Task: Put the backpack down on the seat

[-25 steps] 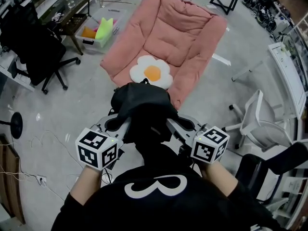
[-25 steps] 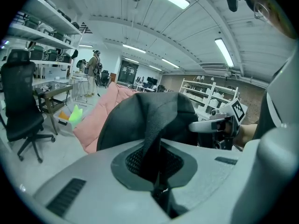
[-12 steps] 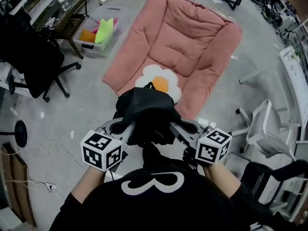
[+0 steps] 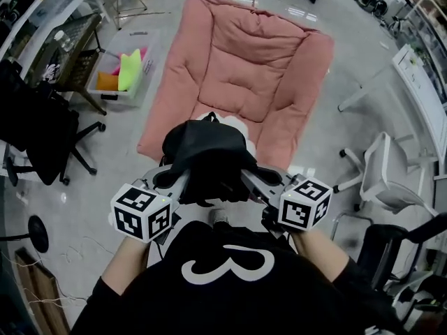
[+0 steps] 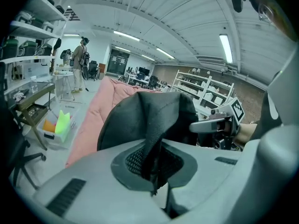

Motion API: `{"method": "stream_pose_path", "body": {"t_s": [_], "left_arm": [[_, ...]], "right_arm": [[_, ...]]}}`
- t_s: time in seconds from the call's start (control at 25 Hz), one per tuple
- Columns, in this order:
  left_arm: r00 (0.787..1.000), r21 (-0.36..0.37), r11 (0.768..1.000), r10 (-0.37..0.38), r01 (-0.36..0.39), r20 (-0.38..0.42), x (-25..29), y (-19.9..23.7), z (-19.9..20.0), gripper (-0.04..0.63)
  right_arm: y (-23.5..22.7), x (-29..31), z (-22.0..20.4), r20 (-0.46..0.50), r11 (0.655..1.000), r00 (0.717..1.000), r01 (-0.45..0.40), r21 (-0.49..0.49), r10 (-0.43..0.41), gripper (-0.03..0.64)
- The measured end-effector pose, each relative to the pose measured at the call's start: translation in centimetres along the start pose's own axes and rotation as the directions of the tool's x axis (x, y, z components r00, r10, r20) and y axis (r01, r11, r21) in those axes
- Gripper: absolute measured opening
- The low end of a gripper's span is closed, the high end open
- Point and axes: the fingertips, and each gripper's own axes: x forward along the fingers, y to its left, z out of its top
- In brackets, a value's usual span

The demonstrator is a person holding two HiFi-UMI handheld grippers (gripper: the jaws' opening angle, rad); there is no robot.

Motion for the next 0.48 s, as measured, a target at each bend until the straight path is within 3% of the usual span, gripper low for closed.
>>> {"method": "stream_pose_path", "body": {"t_s": [0.48], "left_arm": [[0.994,0.084,0.992,-0.093,0.097,-0.049,7.3,3.1,8.3,0.012]], "right_arm": [[-6.4,1.9,7.7,0.087,0.985,0.981,0.174,0.003,-0.173,0.029]]}}
